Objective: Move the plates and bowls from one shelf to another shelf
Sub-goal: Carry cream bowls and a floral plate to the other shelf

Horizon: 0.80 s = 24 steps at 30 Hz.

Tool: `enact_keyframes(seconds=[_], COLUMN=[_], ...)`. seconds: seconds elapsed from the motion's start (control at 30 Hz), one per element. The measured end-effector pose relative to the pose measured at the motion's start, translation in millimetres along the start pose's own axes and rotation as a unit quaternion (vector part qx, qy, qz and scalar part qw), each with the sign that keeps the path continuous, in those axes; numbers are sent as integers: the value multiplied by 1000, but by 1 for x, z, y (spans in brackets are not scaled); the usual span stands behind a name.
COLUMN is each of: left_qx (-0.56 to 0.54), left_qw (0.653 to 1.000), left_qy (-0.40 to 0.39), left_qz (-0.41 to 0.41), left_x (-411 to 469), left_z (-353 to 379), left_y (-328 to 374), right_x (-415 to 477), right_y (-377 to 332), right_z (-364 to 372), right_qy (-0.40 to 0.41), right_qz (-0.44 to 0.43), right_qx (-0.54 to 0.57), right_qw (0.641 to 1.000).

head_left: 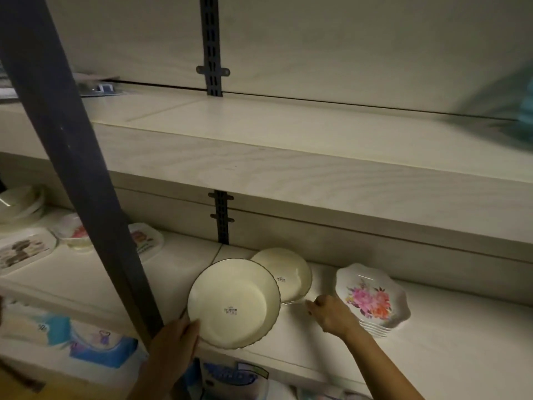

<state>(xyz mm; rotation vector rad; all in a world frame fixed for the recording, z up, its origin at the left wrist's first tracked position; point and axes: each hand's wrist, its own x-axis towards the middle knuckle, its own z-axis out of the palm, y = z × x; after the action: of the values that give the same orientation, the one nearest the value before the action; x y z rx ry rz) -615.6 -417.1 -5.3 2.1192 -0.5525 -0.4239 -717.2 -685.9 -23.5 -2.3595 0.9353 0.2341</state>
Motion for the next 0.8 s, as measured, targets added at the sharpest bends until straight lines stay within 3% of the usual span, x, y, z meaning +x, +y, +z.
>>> enact_keyframes(seconds=[0.03, 0.1, 0.13, 0.23, 0.57, 0.8], left_qx=[-19, -65, -30, -23, 77, 158], left_qw=[999, 996, 996, 997, 994, 986], left_qy=[15, 57, 68, 2, -13, -48], left_qz=[-35, -25, -40, -69, -73, -28], left_x=[9, 27, 37, 64, 128, 121], left_z=[7, 21, 30, 49, 89, 86], left_y=[3, 10, 10, 16, 21, 18], right_x=[-9, -27, -34, -55, -102, -100], right_y=[3, 8, 11, 20, 50, 52], right_z=[-4, -10, -12, -18, -13, -10], right_qy=[1, -1, -3, -5, -20, -14], right_qz=[1, -1, 0, 15, 85, 87], right_qx=[-7, -11, -10, -10, 8, -6], right_qw=[1000, 1000, 1000, 1000, 996, 996])
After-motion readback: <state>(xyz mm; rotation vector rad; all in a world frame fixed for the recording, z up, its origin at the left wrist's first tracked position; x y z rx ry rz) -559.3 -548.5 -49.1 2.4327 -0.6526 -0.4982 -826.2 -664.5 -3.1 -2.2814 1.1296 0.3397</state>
